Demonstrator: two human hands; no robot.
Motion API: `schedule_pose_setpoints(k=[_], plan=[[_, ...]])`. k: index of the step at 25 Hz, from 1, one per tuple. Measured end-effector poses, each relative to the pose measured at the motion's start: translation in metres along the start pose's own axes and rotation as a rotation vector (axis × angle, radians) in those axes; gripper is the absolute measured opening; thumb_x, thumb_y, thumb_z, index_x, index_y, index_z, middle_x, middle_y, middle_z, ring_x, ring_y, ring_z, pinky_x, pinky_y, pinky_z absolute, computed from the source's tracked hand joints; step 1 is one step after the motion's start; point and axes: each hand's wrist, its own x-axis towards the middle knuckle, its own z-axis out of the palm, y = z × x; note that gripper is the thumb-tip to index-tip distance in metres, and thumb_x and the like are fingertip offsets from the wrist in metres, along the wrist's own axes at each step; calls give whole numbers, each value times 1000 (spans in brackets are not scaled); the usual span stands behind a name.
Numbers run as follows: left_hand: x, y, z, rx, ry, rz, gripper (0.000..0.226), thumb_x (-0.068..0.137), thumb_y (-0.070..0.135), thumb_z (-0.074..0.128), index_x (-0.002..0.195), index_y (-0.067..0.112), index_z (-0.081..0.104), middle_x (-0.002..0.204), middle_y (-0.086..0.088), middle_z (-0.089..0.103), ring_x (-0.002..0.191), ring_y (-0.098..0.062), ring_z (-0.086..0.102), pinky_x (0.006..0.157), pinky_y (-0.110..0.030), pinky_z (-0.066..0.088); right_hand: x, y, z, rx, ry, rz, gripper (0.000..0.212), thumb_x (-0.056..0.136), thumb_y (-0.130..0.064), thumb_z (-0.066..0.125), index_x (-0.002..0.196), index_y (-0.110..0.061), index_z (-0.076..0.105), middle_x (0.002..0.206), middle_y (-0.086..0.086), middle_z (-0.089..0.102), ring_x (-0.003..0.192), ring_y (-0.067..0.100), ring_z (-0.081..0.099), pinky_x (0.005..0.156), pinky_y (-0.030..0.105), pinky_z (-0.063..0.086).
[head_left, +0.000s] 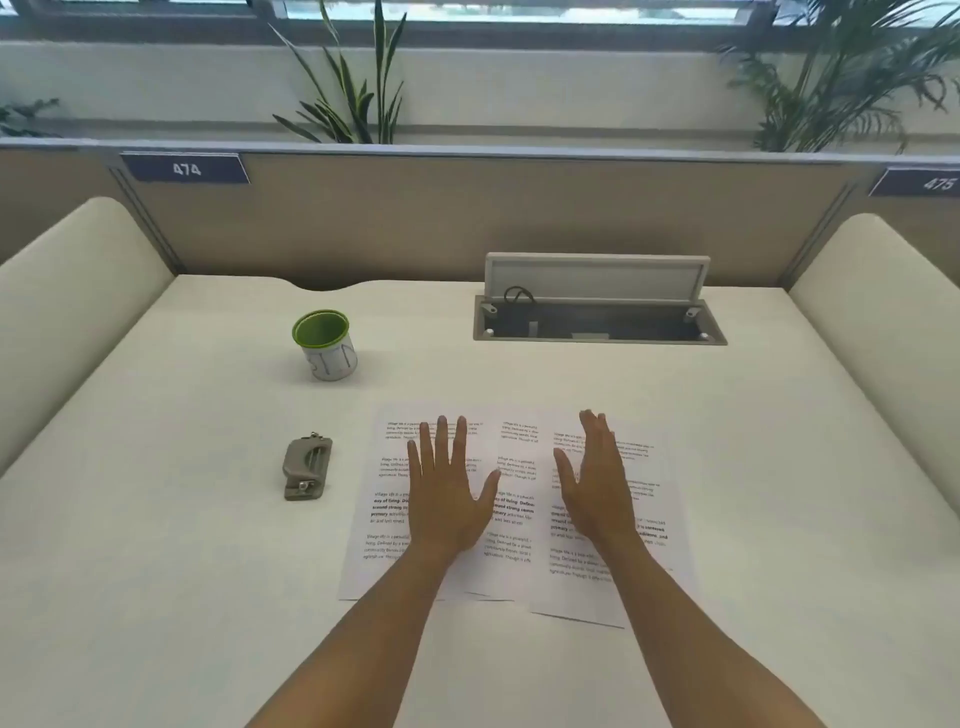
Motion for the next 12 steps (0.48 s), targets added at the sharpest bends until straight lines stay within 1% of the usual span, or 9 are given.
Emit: schedule_pose_setpoints(k=[1,2,3,4,5,7,9,12], plan=[[-1,2,3,16,-49,-34,86,94,65,32,160,20,1,168,-6,-2,154,-28,-12,123,-43,-14,-1,6,-2,24,14,37,64,101,-37,48,156,-15,23,164,3,24,154,17,15,123,31,14],[0,5,5,16,-99,-67,88,93,65,36,160,17,6,168,-8,3,154,-30,-7,123,-42,-11,-2,11,-6,33,17,79,63,101,-34,50,155,-12,25,163,5,27,153,19,18,123,32,16],[0,8,7,9,-136,-109,89,91,64,42,158,13,14,166,-10,10,153,-32,2,124,-42,-3,-5,17,-7,36,20,124,63,100,-31,52,154,-10,28,161,6,30,151,21,22,124,33,19],[1,11,8,-29,-164,-140,88,88,63,49,154,11,23,162,-11,19,149,-32,14,122,-43,9,-9,20,-10,40,20,162,62,98,-27,55,152,-8,31,158,8,34,149,24,26,123,37,23],[4,16,8,-72,-192,-170,88,84,62,57,150,9,31,156,-11,27,142,-31,25,117,-43,21,-11,23,-11,39,38,193,60,96,-23,59,149,-6,36,154,10,37,146,27,31,120,40,28],[8,26,6,-161,-252,-240,89,75,58,69,142,8,39,143,-9,36,131,-28,36,107,-42,36,-14,26,-15,30,82,298,59,90,-19,67,143,-7,43,146,11,44,138,31,37,114,44,32],[14,32,5,-202,-319,-304,90,70,52,77,138,6,39,136,-8,37,126,-28,39,101,-43,44,-13,32,-21,-28,95,439,64,85,-24,73,141,-11,44,143,11,45,135,34,37,110,48,33],[18,38,1,-183,-398,-362,85,67,38,84,133,6,39,134,-10,36,125,-29,41,90,-41,49,-12,44,-33,-131,27,655,81,79,-38,78,144,-12,38,146,12,39,135,35,34,107,49,34]])
